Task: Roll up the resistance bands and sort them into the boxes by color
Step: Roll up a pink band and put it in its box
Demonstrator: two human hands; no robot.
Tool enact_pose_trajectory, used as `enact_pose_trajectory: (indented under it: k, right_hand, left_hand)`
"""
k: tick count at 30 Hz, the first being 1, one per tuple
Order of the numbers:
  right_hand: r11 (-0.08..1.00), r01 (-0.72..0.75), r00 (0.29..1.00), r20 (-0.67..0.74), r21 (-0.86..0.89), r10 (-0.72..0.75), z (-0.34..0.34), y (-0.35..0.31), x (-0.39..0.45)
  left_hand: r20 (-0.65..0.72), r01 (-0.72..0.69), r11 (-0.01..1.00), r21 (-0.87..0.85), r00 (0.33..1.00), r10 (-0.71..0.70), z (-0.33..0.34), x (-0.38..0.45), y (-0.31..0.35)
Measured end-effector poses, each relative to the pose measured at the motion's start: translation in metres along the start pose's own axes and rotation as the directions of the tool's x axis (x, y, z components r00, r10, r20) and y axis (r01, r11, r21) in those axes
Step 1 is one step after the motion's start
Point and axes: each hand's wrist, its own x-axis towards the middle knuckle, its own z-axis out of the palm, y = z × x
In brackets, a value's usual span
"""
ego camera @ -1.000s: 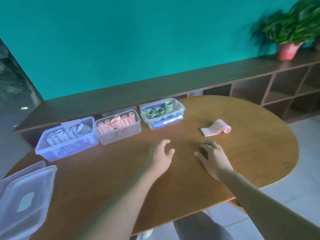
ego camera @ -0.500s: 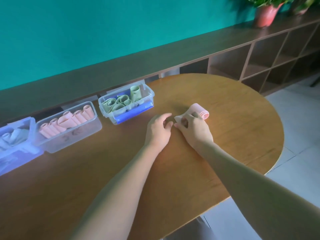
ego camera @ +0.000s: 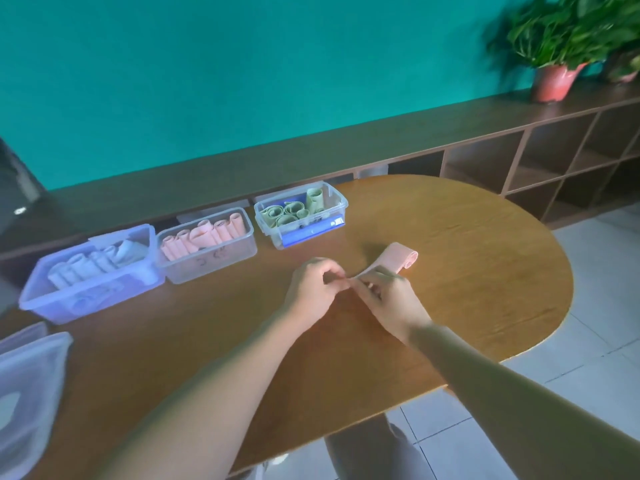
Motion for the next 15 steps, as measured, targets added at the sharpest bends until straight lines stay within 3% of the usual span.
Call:
enact_pose_trajectory:
  k: [4, 7, 15]
  right_hand:
    - [0.998, 0.047, 0.998, 0.032, 0.043, -0.048, -0.003, -0.066, -0.006]
    - [0.988, 0.133, 0.991, -0.018, 0.078, -0.132, -0.015, -0.122, -0.003]
    - [0.958, 0.166, 0.986, -0.033, 0.232, -0.163, -0.041, -0.237, -0.008]
  left_hand:
    - [-0.006, 0.077, 0.996, -0.038, 0.997, -0.077, -0.070, -0.034, 0.021]
    - [-0.074, 0.041, 0.999, -0.029, 0.996, -0.043, -0.128, -0.057, 0.047]
    - [-0.139, 0.015, 0.997, -0.080, 0.990, -0.026, -0.241, -0.119, 0.113]
